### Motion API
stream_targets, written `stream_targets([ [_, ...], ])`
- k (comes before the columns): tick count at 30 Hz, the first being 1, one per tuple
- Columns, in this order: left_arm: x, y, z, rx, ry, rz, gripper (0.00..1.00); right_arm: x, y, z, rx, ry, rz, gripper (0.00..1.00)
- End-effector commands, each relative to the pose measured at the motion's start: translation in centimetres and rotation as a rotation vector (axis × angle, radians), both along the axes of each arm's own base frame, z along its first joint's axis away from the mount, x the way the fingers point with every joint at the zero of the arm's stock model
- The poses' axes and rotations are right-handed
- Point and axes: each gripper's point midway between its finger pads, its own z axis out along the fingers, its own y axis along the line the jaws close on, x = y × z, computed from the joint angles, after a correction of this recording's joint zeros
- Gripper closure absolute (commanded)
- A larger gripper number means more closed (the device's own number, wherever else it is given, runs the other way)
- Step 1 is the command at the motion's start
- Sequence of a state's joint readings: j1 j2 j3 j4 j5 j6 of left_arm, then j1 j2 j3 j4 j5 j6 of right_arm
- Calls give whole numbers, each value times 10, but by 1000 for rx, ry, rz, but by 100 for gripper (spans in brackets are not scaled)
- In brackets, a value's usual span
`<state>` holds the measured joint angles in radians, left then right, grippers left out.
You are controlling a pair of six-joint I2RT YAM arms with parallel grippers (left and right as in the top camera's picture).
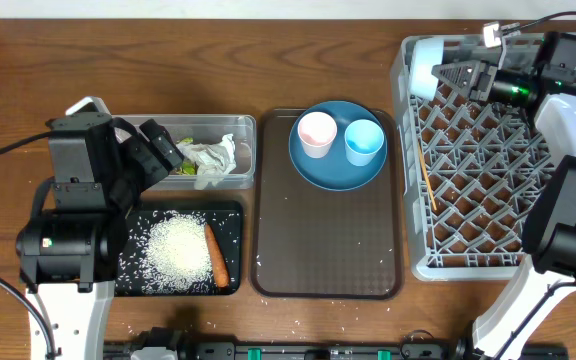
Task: Sort waste into correct bins and load items into the dishwasher rack
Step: 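Carry the bowl right and set it tilted into the dish rack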
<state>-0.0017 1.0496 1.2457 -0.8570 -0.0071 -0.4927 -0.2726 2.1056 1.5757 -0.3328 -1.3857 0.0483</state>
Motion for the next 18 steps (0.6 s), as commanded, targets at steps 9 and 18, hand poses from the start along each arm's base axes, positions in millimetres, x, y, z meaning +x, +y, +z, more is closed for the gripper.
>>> stream_targets([
  [9, 1, 3, 6, 18, -12, 4, 6, -1, -61, -32, -35, 187, -181, 99],
  [18, 1, 3, 6, 19, -12, 4, 6, -13, -99, -103, -348, 480, -402, 99],
])
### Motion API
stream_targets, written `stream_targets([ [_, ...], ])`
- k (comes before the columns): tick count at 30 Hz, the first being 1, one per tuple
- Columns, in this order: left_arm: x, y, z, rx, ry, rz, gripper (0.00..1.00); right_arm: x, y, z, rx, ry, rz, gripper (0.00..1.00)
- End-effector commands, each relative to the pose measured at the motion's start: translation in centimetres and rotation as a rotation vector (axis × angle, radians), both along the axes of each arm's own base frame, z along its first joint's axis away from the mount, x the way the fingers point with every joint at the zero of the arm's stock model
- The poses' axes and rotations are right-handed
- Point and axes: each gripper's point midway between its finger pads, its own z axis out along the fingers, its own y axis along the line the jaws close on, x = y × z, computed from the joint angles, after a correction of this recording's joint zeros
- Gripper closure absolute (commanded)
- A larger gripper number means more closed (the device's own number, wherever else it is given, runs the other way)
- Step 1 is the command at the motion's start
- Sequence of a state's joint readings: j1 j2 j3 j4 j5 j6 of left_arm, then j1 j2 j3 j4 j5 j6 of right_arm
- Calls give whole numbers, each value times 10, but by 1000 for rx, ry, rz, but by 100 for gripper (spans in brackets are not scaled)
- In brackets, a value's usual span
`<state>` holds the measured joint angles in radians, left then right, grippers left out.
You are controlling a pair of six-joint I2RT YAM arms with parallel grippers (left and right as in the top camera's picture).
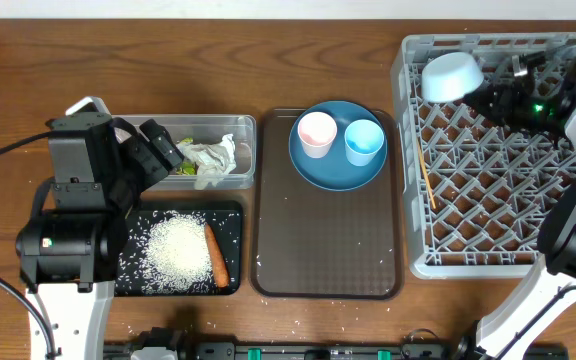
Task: Sort waste into correct bins and load items into the dishwasher rack
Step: 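Carry the bowl right and set it tilted into the dish rack, then release the bowl and raise the right gripper above the rack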
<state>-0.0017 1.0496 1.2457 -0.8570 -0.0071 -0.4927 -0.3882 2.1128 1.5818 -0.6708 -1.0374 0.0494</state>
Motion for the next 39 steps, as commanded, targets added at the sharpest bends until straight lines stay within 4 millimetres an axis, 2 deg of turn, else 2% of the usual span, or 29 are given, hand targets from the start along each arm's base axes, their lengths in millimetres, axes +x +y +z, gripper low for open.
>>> stream_targets([
  [1, 1, 3, 6, 19, -12, 4, 6, 1, -28, -33, -190, 93, -82, 99],
  [6, 1, 3, 6, 19, -12, 4, 6, -5, -29, -38, -202, 133, -89, 99],
  [11, 1, 3, 6, 18, -12, 4, 6, -9, -29, -29, -216, 140, -94, 99],
  [14, 1, 3, 6, 19, -12, 4, 6, -9, -35, -11, -277, 110, -117, 98],
  [19, 1, 3, 6, 18, -12, 4, 6, -6, -36, 39, -436, 4, -155, 99],
  [22, 1, 3, 6, 18, -12, 4, 6, 0, -26, 65, -561, -77, -160, 99],
  [25, 1, 3, 6, 18, -12, 4, 6, 8, -6, 77, -654, -147, -131, 98],
  [28, 1, 3, 6, 19, -12, 4, 6, 21, 26, 75, -728, -215, -62, 97],
  [30, 1, 3, 6, 18, -12, 4, 6, 30, 36, 69, -788, -228, -62, 96],
  [32, 1, 3, 6, 18, -12, 4, 6, 39, 39, 63, -846, -234, -78, 95],
  [34, 1, 3, 6, 18, -12, 4, 6, 46, 42, 58, -877, -241, -87, 88],
  [39, 1, 3, 6, 18, -12, 4, 6, 50, 44, 37, -877, -212, -68, 82],
])
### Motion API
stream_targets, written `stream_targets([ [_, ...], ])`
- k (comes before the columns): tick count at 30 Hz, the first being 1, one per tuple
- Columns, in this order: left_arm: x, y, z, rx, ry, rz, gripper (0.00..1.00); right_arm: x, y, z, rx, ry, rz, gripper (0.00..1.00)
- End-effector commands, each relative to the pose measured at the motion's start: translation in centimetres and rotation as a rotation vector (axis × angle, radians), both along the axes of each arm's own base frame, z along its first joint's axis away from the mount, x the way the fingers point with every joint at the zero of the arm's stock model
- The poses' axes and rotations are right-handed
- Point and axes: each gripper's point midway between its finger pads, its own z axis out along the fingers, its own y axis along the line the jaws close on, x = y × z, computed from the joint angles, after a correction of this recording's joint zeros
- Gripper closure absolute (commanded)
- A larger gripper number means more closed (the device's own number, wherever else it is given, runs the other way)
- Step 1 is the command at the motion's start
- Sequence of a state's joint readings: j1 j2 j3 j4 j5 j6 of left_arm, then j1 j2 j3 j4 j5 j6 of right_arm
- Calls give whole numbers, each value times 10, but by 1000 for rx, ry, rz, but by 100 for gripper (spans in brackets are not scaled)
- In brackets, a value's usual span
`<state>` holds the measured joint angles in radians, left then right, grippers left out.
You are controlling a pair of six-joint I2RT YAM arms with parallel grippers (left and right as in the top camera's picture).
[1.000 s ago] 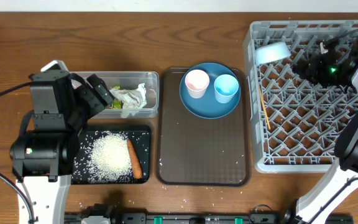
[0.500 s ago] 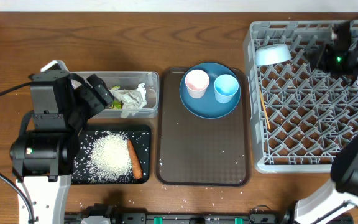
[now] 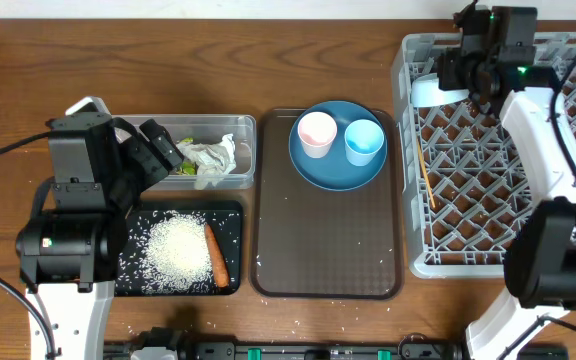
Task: Sort waste into correct bins and load items into the dishwasher rack
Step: 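Release the bowl and raise the right gripper above the rack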
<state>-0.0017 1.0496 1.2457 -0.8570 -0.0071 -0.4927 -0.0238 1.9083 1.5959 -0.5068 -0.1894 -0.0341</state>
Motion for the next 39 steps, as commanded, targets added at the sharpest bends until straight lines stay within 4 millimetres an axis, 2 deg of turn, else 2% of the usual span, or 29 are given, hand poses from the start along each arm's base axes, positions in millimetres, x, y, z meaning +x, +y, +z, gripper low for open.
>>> stream_targets([
  [1, 1, 3, 6, 19, -12, 4, 6, 3, -12, -17, -50, 28, -34, 81],
  [5, 1, 3, 6, 18, -12, 4, 6, 4, -12, -39, -50, 73, -33, 82],
  [9, 1, 3, 6, 18, -12, 4, 6, -2, -12, -49, -50, 113, -32, 89],
  [12, 1, 3, 6, 19, -12, 4, 6, -10, -12, -41, -52, 126, -34, 91],
  [19, 1, 3, 6, 18, -12, 4, 6, -35, -41, -32, -187, 192, -137, 89],
  [21, 1, 3, 6, 19, -12, 4, 6, -39, -42, -32, -193, 205, -140, 88],
  [24, 1, 3, 6, 18, -12, 4, 6, -41, -24, -20, -126, 189, -83, 85],
  [28, 1, 3, 6, 18, -12, 4, 6, -48, 15, 21, 40, 119, 2, 79],
  [31, 1, 3, 6, 18, -12, 4, 6, -66, 48, 52, 135, 88, 98, 75],
  [33, 1, 3, 6, 18, -12, 4, 6, -80, 68, 65, 160, 86, 155, 71],
  [36, 1, 3, 6, 19, -12, 4, 6, -100, 94, 76, 142, 88, 233, 63],
  [39, 1, 3, 6, 18, -12, 4, 6, -112, 105, 80, 105, 96, 253, 52],
])
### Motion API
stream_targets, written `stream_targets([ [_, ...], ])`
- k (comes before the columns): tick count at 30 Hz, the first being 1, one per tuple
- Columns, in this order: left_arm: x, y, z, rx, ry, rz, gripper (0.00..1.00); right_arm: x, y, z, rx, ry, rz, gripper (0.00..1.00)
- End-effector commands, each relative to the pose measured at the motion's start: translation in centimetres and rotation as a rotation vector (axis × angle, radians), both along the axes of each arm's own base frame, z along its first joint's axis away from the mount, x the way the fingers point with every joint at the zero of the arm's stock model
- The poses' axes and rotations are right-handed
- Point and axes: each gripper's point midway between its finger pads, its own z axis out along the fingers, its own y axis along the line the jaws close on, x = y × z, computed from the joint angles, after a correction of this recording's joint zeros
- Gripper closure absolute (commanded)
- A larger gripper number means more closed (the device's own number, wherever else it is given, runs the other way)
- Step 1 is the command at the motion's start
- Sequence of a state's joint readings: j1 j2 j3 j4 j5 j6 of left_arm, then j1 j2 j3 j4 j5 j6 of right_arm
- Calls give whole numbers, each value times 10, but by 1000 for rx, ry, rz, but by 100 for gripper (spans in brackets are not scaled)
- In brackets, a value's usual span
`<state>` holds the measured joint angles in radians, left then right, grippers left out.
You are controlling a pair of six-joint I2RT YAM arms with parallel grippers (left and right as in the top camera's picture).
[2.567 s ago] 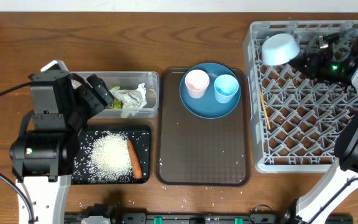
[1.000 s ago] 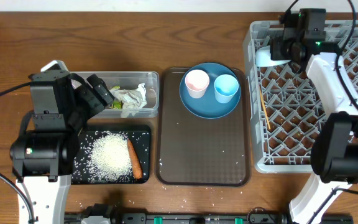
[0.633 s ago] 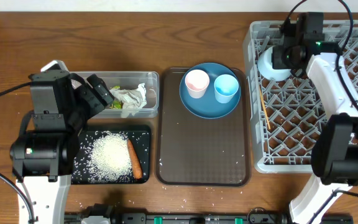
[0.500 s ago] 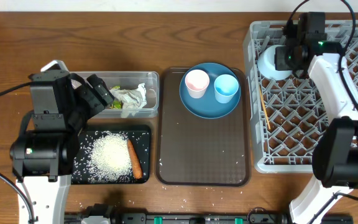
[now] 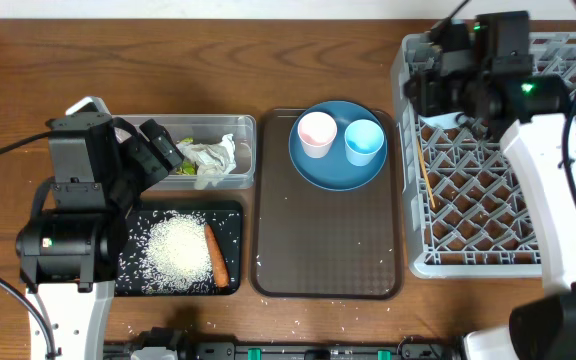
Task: Sort waste into correct bins and load items into the dishwasher rack
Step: 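Release the bowl and raise the right gripper above the rack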
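On the brown tray point(image 5: 328, 250) a blue plate point(image 5: 313, 170) carries a pink cup point(image 5: 316, 132) and a blue cup point(image 5: 364, 140). The grey dishwasher rack point(image 5: 488, 220) stands at the right, with a thin wooden stick point(image 5: 425, 175) lying along its left side. My right gripper point(image 5: 423, 95) hangs over the rack's far left corner; its jaws are hidden by the wrist. No white bowl shows. My left gripper point(image 5: 166, 148) rests open at the clear bin point(image 5: 240, 125), holding nothing.
The clear bin holds crumpled white paper point(image 5: 208, 158) and green scraps. In front of it a black tray point(image 5: 138, 280) holds a heap of rice point(image 5: 178, 248) and a carrot point(image 5: 217, 255). Rice grains are scattered on the table.
My right arm has shifted left and toward the front over the rack's left corner. The white bowl seen under it is now covered. The left arm has not moved.
My right gripper first held a white bowl at the rack's far left corner. Then the bowl lay in the rack with the gripper drawn off to its right. After that the arm stood over the bowl, and now it covers that corner.
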<state>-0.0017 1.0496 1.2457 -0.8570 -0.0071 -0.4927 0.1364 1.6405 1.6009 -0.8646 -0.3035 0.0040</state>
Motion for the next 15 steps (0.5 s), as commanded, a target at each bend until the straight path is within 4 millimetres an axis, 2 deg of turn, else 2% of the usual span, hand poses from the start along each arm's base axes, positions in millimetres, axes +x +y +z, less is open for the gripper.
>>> stream_targets([
  [1, 1, 3, 6, 19, -12, 4, 6, -11, 15, 7, -10, -3, 44, 50],
  [8, 1, 3, 6, 18, -12, 4, 6, -21, -5, 4, 0, 63, -52, 46],
  [15, 11, 1, 18, -4, -76, 8, 6, -39, -40, 6, -24, 119, -135, 41],
])
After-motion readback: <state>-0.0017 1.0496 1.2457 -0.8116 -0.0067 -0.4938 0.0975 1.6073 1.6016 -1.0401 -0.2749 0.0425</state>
